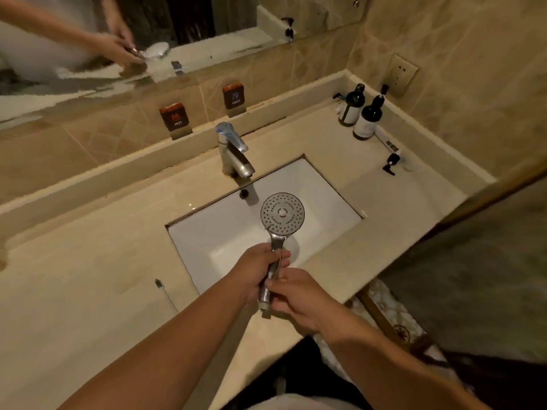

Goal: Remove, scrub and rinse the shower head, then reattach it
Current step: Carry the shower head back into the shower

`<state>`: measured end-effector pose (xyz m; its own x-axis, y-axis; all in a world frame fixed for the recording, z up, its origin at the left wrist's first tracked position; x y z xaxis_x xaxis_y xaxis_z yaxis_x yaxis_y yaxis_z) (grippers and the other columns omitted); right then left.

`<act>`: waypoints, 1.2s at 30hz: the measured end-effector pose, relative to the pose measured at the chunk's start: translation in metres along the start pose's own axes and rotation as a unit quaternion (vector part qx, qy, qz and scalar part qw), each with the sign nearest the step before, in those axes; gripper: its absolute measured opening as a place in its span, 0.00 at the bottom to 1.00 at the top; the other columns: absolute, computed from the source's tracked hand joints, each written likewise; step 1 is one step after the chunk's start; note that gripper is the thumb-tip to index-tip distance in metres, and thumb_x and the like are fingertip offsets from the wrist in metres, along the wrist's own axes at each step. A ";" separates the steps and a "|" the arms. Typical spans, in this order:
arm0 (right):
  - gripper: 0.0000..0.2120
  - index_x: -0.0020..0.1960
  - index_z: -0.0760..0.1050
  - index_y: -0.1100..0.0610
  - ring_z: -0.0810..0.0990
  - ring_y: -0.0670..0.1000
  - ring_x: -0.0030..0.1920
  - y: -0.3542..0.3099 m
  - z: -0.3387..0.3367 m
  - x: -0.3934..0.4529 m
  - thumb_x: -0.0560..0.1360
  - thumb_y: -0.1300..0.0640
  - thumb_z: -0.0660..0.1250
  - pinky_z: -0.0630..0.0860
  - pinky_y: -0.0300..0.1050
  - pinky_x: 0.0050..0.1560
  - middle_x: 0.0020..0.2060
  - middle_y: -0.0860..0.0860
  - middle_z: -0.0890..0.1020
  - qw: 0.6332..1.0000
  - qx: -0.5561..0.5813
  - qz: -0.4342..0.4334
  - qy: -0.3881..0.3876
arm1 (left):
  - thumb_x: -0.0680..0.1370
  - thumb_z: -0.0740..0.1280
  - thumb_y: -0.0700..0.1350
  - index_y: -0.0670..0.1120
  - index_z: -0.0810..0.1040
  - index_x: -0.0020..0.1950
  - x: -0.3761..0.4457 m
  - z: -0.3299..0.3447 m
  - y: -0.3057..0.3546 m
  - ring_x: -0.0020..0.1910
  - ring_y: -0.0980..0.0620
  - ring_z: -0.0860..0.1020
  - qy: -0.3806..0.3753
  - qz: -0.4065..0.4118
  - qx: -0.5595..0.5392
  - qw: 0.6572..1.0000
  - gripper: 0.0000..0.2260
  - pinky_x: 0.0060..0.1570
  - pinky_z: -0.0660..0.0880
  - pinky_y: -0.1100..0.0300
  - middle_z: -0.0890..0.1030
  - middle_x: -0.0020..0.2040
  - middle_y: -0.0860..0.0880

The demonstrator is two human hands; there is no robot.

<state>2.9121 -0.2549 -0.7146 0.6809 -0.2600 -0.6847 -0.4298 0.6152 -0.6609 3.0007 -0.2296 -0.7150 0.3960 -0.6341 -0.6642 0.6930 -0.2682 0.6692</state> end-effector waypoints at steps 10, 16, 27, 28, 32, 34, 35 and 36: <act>0.07 0.55 0.78 0.66 0.84 0.53 0.44 0.012 -0.105 -0.092 0.78 0.65 0.65 0.81 0.46 0.42 0.44 0.57 0.84 0.984 0.069 -0.082 0.142 | 0.75 0.69 0.36 0.32 0.78 0.53 -0.018 0.121 -0.036 0.46 0.43 0.76 -0.177 0.000 0.274 0.945 0.10 0.53 0.73 0.48 0.77 0.45 0.38; 0.05 0.52 0.78 0.62 0.83 0.49 0.42 0.055 -0.186 -0.170 0.77 0.66 0.66 0.82 0.45 0.46 0.41 0.53 0.83 0.958 0.145 -0.120 0.215 | 0.75 0.67 0.34 0.41 0.77 0.42 -0.039 0.232 -0.108 0.40 0.45 0.72 -0.279 -0.008 0.398 0.874 0.04 0.45 0.69 0.52 0.75 0.39 0.40; 0.08 0.52 0.79 0.65 0.83 0.54 0.43 0.178 -0.330 -0.343 0.73 0.69 0.69 0.80 0.56 0.53 0.41 0.57 0.82 0.874 0.276 -0.135 0.376 | 0.75 0.66 0.31 0.40 0.78 0.45 -0.133 0.415 -0.290 0.37 0.50 0.78 -0.413 -0.059 0.495 0.762 0.05 0.37 0.76 0.61 0.79 0.39 0.43; 0.07 0.51 0.79 0.65 0.82 0.55 0.44 0.188 -0.339 -0.358 0.73 0.69 0.69 0.79 0.58 0.55 0.42 0.58 0.82 0.868 0.281 -0.137 0.386 | 0.75 0.67 0.31 0.39 0.78 0.47 -0.143 0.428 -0.305 0.39 0.48 0.78 -0.420 -0.062 0.500 0.755 0.04 0.39 0.76 0.59 0.79 0.40 0.42; 0.06 0.43 0.80 0.60 0.83 0.51 0.39 0.228 -0.368 -0.416 0.73 0.69 0.68 0.83 0.48 0.43 0.39 0.56 0.83 0.832 0.316 -0.161 0.426 | 0.76 0.66 0.32 0.39 0.78 0.47 -0.179 0.471 -0.366 0.37 0.51 0.80 -0.462 -0.090 0.515 0.716 0.04 0.38 0.77 0.61 0.80 0.39 0.44; 0.07 0.42 0.81 0.57 0.84 0.48 0.37 0.247 -0.378 -0.441 0.73 0.68 0.69 0.81 0.44 0.40 0.35 0.51 0.85 0.817 0.327 -0.170 0.443 | 0.76 0.66 0.31 0.40 0.77 0.45 -0.202 0.491 -0.393 0.33 0.55 0.80 -0.492 -0.099 0.524 0.688 0.05 0.31 0.75 0.65 0.81 0.37 0.46; 0.07 0.43 0.81 0.56 0.84 0.47 0.38 0.257 -0.382 -0.453 0.73 0.67 0.69 0.81 0.44 0.42 0.35 0.49 0.85 0.811 0.330 -0.169 0.453 | 0.77 0.66 0.31 0.41 0.77 0.44 -0.212 0.501 -0.405 0.33 0.56 0.80 -0.502 -0.100 0.532 0.675 0.06 0.30 0.74 0.66 0.81 0.36 0.47; 0.06 0.43 0.81 0.56 0.84 0.47 0.38 0.267 -0.386 -0.464 0.73 0.66 0.69 0.82 0.45 0.44 0.34 0.48 0.85 0.803 0.333 -0.168 0.465 | 0.77 0.66 0.31 0.42 0.77 0.44 -0.222 0.509 -0.417 0.34 0.55 0.80 -0.512 -0.098 0.539 0.662 0.07 0.31 0.74 0.65 0.80 0.37 0.47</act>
<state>2.2519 -0.2572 -0.6921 -0.1782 -0.7475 -0.6400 0.3092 0.5749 -0.7576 2.3169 -0.3464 -0.6774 -0.6361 -0.5207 -0.5694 -0.3806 -0.4302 0.8186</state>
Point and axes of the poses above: each hand's wrist, its own x-axis towards the middle knuckle, its own z-axis out of the palm, y = z × x, the point moved 8 cm from there along x, towards the middle knuckle
